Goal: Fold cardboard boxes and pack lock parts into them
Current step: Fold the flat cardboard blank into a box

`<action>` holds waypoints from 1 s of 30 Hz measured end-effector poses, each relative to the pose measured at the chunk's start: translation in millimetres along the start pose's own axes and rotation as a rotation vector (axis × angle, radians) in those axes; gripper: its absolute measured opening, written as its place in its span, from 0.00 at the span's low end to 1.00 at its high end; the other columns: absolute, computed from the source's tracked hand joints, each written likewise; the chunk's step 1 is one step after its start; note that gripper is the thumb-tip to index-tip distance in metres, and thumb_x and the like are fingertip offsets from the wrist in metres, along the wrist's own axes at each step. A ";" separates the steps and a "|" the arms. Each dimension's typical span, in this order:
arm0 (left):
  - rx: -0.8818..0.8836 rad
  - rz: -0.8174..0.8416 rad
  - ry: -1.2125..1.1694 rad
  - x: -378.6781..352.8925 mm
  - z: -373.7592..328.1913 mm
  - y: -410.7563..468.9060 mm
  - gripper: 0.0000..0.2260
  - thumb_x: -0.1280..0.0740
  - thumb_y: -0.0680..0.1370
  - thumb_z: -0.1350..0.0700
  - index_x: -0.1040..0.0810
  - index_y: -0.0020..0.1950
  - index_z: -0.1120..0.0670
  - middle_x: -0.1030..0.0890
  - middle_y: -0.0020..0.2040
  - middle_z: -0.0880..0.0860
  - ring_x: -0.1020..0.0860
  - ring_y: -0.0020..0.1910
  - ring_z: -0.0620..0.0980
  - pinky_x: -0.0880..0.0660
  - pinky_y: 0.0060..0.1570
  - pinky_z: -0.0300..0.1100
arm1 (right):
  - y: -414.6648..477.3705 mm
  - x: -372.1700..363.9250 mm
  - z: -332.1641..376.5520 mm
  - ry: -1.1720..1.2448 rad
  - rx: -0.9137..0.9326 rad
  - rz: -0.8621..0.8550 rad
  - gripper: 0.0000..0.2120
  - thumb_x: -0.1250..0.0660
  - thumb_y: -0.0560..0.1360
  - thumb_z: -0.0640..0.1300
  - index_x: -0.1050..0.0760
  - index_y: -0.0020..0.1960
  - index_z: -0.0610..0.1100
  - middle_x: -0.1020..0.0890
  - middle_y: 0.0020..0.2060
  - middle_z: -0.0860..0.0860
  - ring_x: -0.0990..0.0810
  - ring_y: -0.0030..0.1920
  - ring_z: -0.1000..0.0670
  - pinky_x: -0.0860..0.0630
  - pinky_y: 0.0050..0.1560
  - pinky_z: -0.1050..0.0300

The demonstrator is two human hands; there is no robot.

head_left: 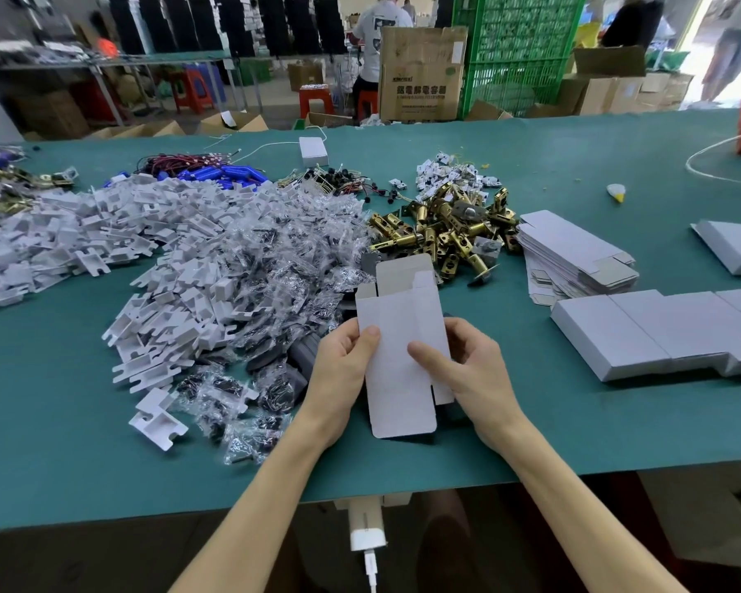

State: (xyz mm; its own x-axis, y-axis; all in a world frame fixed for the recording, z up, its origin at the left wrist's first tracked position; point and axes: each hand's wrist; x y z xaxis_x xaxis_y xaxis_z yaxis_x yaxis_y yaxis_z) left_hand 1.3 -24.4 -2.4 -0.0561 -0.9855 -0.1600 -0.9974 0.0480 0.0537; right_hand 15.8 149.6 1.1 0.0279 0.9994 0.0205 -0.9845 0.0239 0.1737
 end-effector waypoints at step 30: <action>-0.049 -0.017 -0.059 -4.4 -16.9 -11.3 0.20 0.29 0.79 0.46 0.23 0.71 0.39 0.15 0.58 0.55 0.18 0.61 0.62 0.20 0.61 0.63 | -2.8 -2.8 10.4 0.028 0.022 0.018 0.30 0.31 0.81 0.47 0.37 0.80 0.54 0.16 0.54 0.50 0.17 0.57 0.48 0.19 0.58 0.39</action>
State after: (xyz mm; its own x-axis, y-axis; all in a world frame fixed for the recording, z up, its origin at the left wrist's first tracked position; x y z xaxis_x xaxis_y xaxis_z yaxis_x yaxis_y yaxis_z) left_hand 13.5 -23.4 14.4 -0.0430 -0.9747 -0.2195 -0.9949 0.0218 0.0982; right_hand 20.3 146.5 10.8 0.0054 1.0000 -0.0039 -0.9808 0.0061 0.1948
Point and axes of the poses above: each hand's wrist, its own y-axis towards the middle knuckle, its own x-axis out of the back of the hand, z = x × y
